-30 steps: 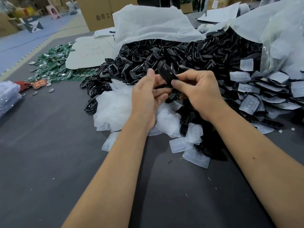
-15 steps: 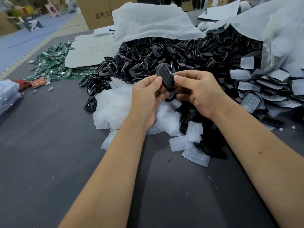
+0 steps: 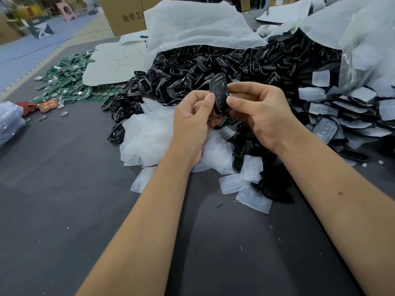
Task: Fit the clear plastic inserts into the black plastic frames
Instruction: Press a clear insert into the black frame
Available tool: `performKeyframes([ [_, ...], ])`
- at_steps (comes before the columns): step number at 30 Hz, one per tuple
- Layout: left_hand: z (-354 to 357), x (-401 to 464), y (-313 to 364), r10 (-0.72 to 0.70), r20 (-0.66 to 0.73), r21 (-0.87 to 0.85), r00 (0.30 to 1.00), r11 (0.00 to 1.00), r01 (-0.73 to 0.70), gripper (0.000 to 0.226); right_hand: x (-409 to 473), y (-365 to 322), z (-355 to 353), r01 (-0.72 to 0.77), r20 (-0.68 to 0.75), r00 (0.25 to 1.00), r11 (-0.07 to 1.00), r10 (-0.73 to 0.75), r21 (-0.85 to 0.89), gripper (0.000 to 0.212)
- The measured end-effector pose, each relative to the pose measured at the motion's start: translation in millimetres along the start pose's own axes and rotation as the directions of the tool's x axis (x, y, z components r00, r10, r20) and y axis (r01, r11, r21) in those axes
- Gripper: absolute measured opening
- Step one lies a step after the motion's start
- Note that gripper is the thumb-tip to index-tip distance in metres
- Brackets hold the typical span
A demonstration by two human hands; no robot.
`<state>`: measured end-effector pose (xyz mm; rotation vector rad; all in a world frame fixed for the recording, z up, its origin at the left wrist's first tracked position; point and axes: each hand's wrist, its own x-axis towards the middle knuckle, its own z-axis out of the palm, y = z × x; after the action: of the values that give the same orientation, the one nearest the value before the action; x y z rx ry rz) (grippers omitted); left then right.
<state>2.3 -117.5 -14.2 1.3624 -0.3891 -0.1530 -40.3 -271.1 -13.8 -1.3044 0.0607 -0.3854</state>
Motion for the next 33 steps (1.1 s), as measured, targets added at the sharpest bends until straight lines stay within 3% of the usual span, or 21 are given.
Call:
performKeyframes([
  [10,-1.0,2.1,-2.1,0.082,0.015,0.091,0.997,0.992,-0.083,0.016,-1.7,0.1,3.3,0.011,0.067,0.998,1.000,-0.012,0.011,0.027],
  [19,-1.0,1.7,-3.7,0.016,-0.007,0.042,1.000,0.999,-0.016,0.013,-3.1,0.9,8.5,-0.005,-0.074,0.997,0.994,0.013,0.109,0.027],
  [26,-1.4,2.0,-2.2,-0.016,0.028,0.051,0.999,0.999,0.015,0.020,-5.1,-2.3,10.1,-0.058,0.007,0.998,0.996,0.057,0.069,0.008],
  [29,-0.8,2.3,-3.1,-0.022,0.030,0.048,0.999,0.999,0.020,0.019,-5.0,-2.8,9.1,-0.075,-0.004,0.997,0.996,0.076,0.038,0.009],
  [33,-0.9,3.6,-4.6,-0.035,-0.043,-0.023,0.998,0.999,0.034,0.017,-4.8,-1.5,8.8,-0.085,-0.054,0.994,0.988,0.093,0.130,0.015],
])
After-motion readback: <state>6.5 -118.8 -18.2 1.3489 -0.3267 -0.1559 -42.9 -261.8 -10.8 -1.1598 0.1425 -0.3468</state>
